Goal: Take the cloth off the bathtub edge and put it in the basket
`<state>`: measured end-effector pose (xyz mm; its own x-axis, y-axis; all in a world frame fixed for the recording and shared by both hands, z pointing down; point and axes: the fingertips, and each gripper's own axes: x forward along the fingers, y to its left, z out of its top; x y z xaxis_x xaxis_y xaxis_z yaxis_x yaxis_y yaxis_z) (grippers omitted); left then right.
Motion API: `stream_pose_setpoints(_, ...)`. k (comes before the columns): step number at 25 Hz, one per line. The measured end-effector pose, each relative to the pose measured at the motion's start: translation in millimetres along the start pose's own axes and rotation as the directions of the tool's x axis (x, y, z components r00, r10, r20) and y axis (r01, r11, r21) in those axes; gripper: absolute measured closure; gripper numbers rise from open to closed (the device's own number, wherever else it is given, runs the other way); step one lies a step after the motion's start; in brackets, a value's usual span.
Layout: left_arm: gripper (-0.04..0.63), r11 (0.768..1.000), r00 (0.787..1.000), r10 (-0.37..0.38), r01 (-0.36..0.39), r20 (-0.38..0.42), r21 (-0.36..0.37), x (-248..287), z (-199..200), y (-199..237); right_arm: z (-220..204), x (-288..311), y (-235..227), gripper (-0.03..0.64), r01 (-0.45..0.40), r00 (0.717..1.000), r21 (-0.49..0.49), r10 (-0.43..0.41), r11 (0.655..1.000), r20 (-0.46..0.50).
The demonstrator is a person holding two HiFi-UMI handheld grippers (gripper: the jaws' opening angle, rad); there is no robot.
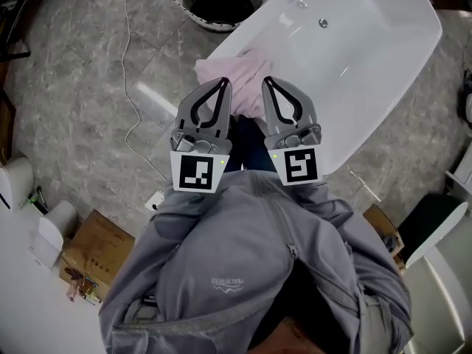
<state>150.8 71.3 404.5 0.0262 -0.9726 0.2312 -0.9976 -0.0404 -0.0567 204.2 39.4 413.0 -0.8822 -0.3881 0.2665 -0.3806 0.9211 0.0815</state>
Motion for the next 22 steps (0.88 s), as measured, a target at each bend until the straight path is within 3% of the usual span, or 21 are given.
stream_pose_setpoints(10,0.589,1.000,0.998,-0.018,0.017,-0.054,-0.014,19,-85,-5,-90,21,5,0.612,-0.078,0.992,-0.016,0.076,0.997,-0.097)
stream_pose_setpoints(22,0.589,0.999,0.994,-0.040,0.038,-0.106,-0.024,36,-178,-12,-183,35,7,0.612,-0.063,0.983,0.021,0.065,0.998,-0.171)
